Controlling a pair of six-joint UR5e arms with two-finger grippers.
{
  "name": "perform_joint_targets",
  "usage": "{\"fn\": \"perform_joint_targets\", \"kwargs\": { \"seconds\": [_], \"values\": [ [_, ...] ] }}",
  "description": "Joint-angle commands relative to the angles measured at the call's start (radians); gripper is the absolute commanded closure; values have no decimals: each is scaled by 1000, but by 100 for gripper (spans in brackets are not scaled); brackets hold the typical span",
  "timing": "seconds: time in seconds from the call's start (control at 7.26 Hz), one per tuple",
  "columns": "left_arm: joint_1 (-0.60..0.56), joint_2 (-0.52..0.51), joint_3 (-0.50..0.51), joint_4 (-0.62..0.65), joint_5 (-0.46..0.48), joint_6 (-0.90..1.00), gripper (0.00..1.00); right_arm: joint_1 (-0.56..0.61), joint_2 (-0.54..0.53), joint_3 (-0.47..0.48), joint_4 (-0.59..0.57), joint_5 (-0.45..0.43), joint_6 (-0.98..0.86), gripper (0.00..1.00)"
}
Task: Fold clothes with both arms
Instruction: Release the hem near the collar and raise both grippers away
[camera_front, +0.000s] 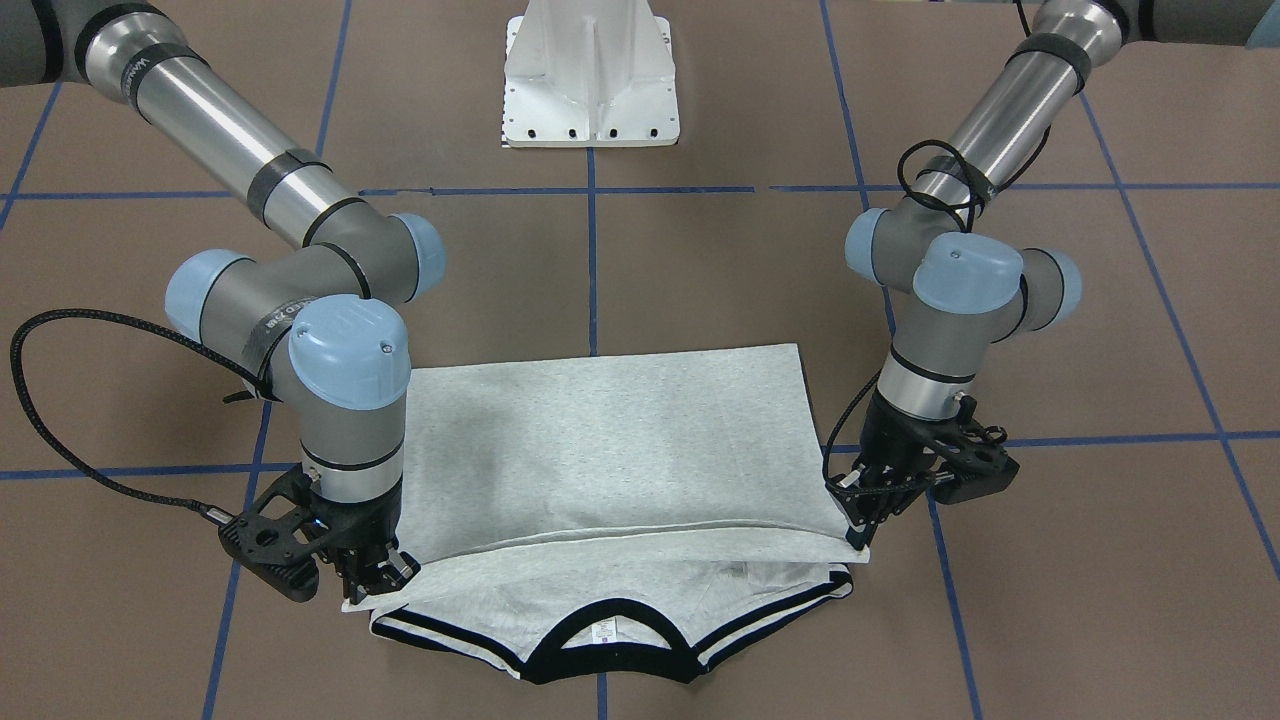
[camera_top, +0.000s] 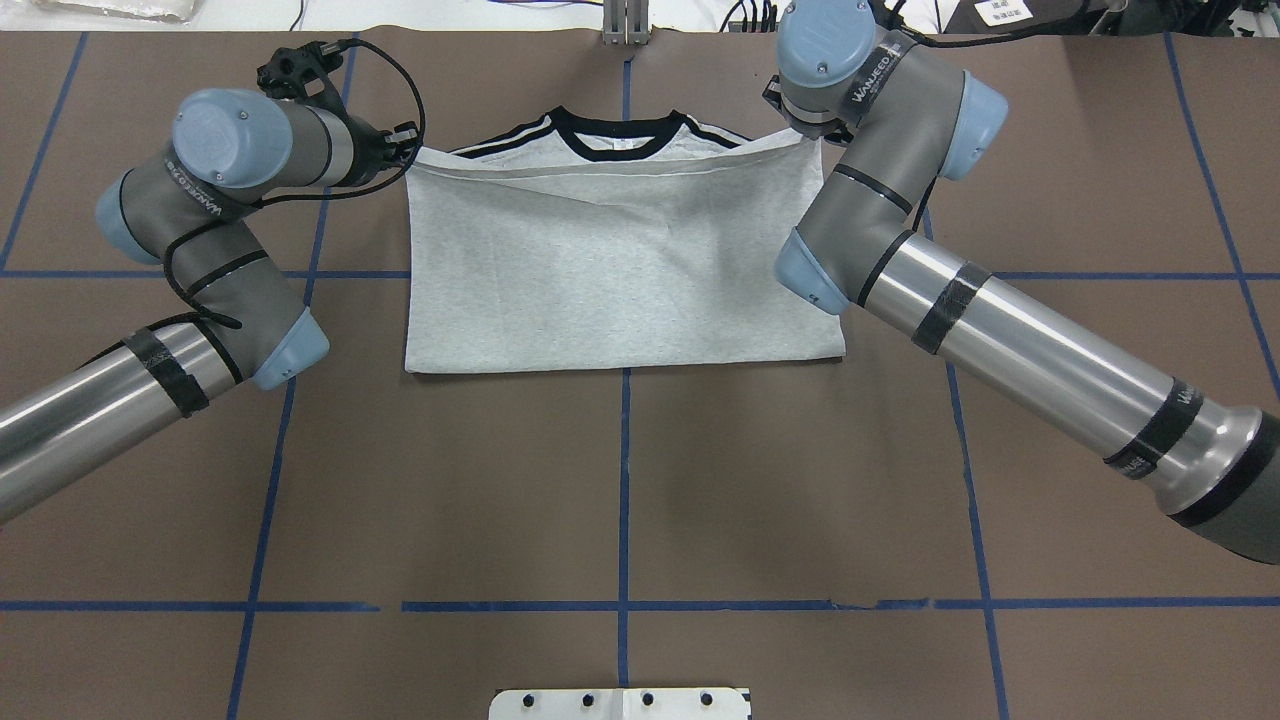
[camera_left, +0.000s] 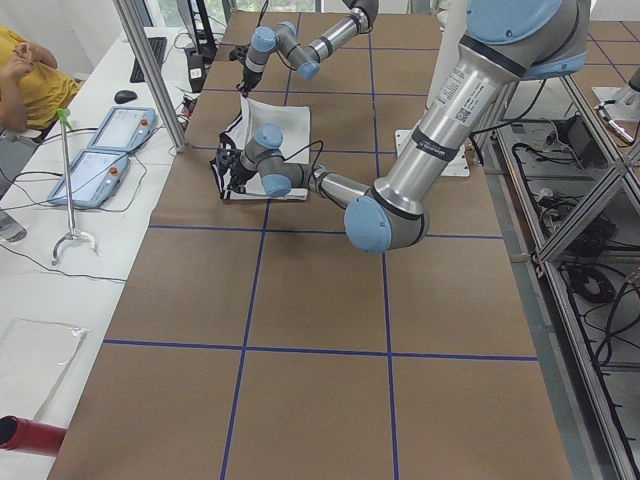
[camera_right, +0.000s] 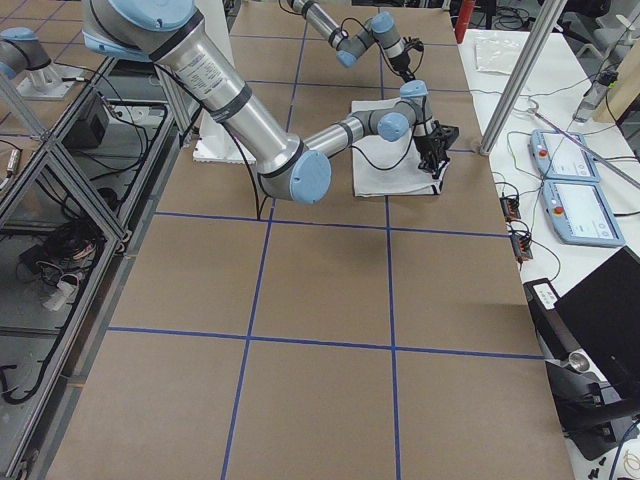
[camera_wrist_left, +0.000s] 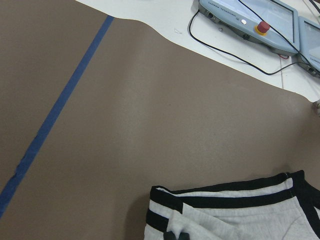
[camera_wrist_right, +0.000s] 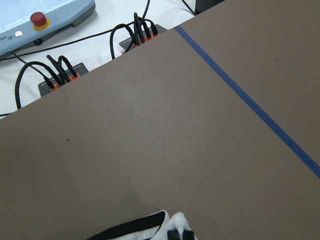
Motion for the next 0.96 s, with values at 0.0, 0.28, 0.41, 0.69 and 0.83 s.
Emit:
{"fn": "perform_joint_targets", "kwargs": {
  "seconds": [0.0, 0.28, 0.41, 0.69, 0.83],
  "values": [
    [-2, -1, 21, -19, 0, 26, 100, 0, 4, -20, 2, 5, 2, 100],
    [-4, -1, 23, -20, 0, 28, 88, -2, 10, -25, 2, 5, 5, 100],
    [-5, -1, 23, -19, 0, 39, 73, -2, 12, -34, 4, 7, 2, 65],
    [-25, -1, 24, -19, -1, 63, 59, 8, 13, -37, 33, 8, 4, 61],
    [-40, -1, 23, -19, -6, 91, 57, 27, -8, -36, 60, 51, -1, 61]
  ]
}}
